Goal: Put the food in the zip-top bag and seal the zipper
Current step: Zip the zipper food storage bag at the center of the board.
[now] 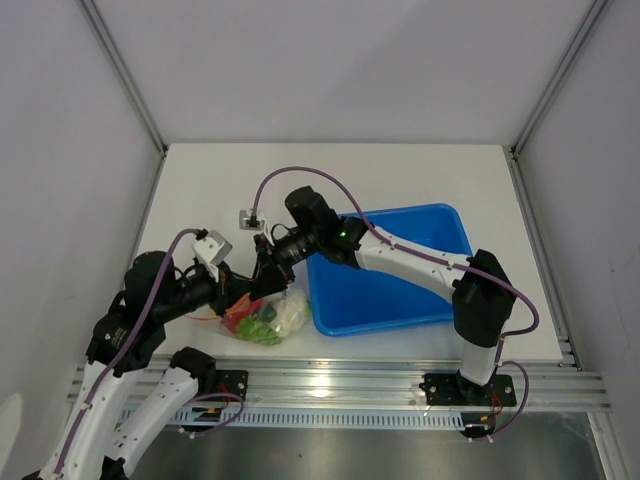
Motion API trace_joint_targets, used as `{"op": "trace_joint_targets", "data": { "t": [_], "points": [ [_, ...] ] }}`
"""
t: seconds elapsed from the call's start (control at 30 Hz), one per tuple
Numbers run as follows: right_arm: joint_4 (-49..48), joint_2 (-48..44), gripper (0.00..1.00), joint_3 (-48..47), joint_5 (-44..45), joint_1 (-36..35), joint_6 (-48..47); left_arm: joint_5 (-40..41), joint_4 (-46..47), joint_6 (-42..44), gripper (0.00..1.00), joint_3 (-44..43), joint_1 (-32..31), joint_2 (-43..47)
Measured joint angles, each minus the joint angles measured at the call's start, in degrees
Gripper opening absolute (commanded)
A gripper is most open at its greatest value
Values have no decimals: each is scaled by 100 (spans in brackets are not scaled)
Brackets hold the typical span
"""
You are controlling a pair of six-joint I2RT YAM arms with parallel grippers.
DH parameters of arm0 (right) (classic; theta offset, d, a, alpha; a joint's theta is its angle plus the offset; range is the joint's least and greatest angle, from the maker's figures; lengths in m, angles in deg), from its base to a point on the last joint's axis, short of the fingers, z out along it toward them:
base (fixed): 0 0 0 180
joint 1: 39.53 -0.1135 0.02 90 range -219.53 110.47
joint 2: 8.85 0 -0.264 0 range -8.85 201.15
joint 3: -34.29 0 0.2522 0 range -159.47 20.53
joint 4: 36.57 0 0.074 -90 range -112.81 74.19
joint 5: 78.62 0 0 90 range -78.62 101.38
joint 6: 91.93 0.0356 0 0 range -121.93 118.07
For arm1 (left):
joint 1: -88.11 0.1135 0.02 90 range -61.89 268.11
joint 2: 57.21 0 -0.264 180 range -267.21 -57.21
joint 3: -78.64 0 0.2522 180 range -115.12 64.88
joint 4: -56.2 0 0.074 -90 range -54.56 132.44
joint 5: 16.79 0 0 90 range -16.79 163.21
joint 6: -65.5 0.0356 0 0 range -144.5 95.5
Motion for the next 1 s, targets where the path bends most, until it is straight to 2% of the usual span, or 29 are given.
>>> {"op": "trace_joint_targets", "data": {
  "t": [0.13,0.17,0.2,0.37,0.63,0.67,0.7,0.87,1.0],
  "points": [
    [-55,0,29,70,2,0,57,44,-11,11,0,0,0,2],
    [-68,0,32,85,2,-2,70,55,-7,24,1,0,0,2],
    [-92,0,40,120,15,-11,83,55,-9,24,1,0,0,2],
    [-199,0,41,315,120,-55,96,52,-4,28,1,0,0,17],
    [-321,0,21,374,153,-63,203,66,0,37,1,0,0,17],
    [-354,0,9,374,142,-63,240,90,2,39,0,0,0,17],
    [-382,0,1,374,129,-66,254,131,4,52,1,0,0,17],
    [-706,0,0,459,94,-33,627,236,13,46,0,0,22,22],
    [-1519,-24,0,852,125,101,1187,208,35,37,1,0,20,33]
  ]
}}
